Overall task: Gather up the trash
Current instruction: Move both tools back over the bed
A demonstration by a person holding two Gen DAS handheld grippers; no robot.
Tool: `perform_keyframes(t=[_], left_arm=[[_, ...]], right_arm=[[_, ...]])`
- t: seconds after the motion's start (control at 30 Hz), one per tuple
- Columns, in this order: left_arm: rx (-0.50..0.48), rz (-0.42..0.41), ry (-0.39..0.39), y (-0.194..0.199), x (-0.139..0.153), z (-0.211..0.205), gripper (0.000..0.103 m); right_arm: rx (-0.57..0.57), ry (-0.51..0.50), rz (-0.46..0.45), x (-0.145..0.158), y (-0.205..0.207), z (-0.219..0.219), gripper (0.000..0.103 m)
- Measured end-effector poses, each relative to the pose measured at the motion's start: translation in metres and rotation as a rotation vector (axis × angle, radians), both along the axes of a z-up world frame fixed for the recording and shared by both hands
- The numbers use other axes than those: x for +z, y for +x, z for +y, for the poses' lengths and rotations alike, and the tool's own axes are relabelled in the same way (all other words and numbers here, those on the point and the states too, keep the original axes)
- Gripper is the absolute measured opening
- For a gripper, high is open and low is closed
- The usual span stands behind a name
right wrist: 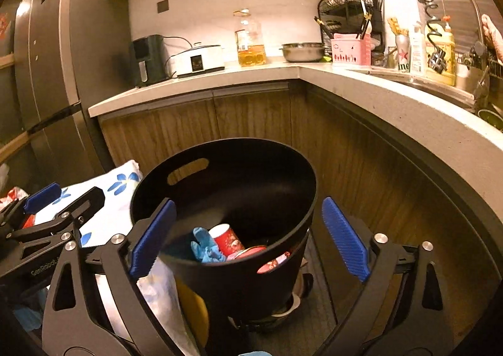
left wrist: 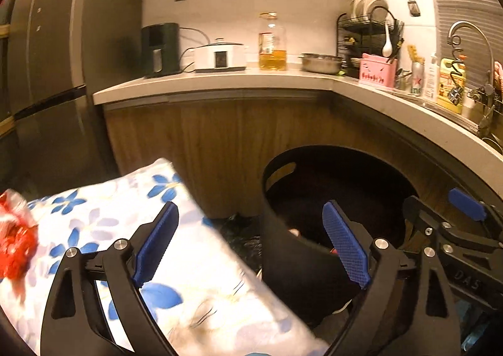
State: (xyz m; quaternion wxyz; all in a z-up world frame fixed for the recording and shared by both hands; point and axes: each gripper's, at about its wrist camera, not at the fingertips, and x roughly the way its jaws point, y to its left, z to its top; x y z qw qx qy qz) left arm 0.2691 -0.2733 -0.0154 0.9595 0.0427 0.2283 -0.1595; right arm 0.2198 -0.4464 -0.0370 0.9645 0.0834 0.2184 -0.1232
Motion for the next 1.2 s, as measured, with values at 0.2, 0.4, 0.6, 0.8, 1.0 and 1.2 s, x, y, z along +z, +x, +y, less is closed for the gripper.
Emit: perform_keyframes(t=[0.2, 0.4, 0.6, 0.8, 1.0, 1.2], left_arm=[[0.051, -0.003, -0.014, -0.019, 0.001, 0.025, 0.094], [0.102, -0.004, -0.028, -0.038, 0.003, 0.055, 0.095], [0.151, -0.002, -0.035, -0.052, 0.000, 0.085, 0.095], [0.205, -0.006, -0.028, -0.061, -0.002, 0.116, 0.095], [0.272, -0.006, -0.041, -0.065, -0.006, 0.152, 0.095], [0.397, -0.006, -0.049, -0.061, -0.013, 0.203, 0.095]], right_arm=[[0.019, -0.022, -0.011, 0.003, -0.017, 0.022, 0.097], [0.028, -0.022, -0.014, 0.004, -0.032, 0.042, 0.097], [0.034, -0.013, -0.011, 0.001, -0.041, 0.064, 0.097], [0.052, -0.008, -0.016, -0.003, -0.044, 0.088, 0.097], [0.112, -0.007, -0.019, -0.004, -0.038, 0.120, 0.097], [0.206, -0.016, -0.014, -0.007, -0.025, 0.164, 0.097]])
